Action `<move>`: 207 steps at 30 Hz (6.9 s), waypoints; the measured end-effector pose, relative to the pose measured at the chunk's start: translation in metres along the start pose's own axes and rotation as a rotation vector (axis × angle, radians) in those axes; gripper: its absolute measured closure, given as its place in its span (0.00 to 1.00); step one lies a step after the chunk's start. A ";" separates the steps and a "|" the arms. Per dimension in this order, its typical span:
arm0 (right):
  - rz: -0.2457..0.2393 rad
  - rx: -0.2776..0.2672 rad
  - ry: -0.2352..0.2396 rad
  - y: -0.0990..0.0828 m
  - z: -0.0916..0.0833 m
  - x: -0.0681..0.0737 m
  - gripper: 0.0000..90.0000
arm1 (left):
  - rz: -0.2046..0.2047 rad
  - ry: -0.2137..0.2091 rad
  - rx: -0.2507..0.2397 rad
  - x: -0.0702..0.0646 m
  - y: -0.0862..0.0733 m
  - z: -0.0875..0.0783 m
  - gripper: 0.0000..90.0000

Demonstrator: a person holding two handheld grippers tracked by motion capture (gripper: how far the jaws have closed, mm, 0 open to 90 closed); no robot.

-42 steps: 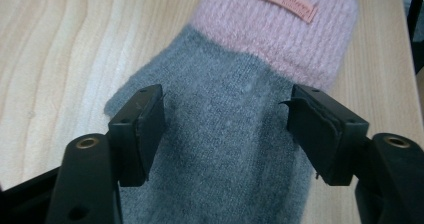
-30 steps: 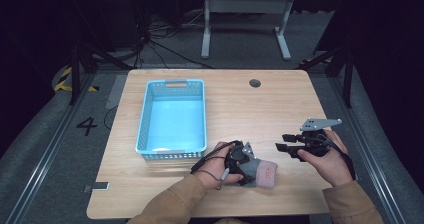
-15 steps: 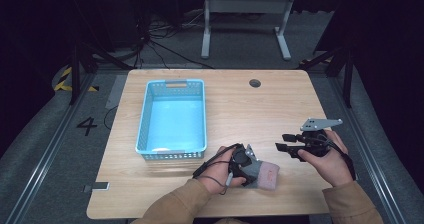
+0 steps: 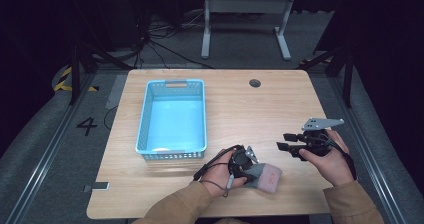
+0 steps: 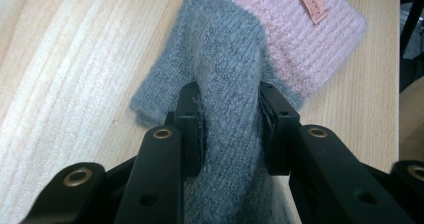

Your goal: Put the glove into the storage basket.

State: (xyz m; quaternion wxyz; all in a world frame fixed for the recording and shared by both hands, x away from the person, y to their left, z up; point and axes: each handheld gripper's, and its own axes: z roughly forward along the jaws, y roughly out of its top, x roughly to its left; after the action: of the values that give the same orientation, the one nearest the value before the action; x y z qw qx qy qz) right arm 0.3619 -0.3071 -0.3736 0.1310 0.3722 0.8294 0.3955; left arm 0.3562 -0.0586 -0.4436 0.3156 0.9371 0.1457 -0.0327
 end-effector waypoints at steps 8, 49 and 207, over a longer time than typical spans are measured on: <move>0.018 -0.016 -0.009 -0.001 -0.004 -0.005 0.59 | -0.035 -0.012 -0.041 0.001 0.004 -0.027 0.76; 0.032 0.010 0.041 0.020 0.030 -0.024 0.57 | -0.176 0.234 -0.213 0.040 -0.030 -0.179 0.75; 0.067 0.042 0.012 -0.009 0.024 -0.024 0.51 | -0.128 0.126 -0.222 0.019 -0.104 -0.133 0.35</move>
State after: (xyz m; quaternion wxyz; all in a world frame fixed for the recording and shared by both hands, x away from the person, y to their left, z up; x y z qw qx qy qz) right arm 0.3859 -0.3143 -0.3983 0.1048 0.3999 0.8254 0.3846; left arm 0.3394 0.1047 -0.4011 0.4046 0.8855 0.2275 0.0223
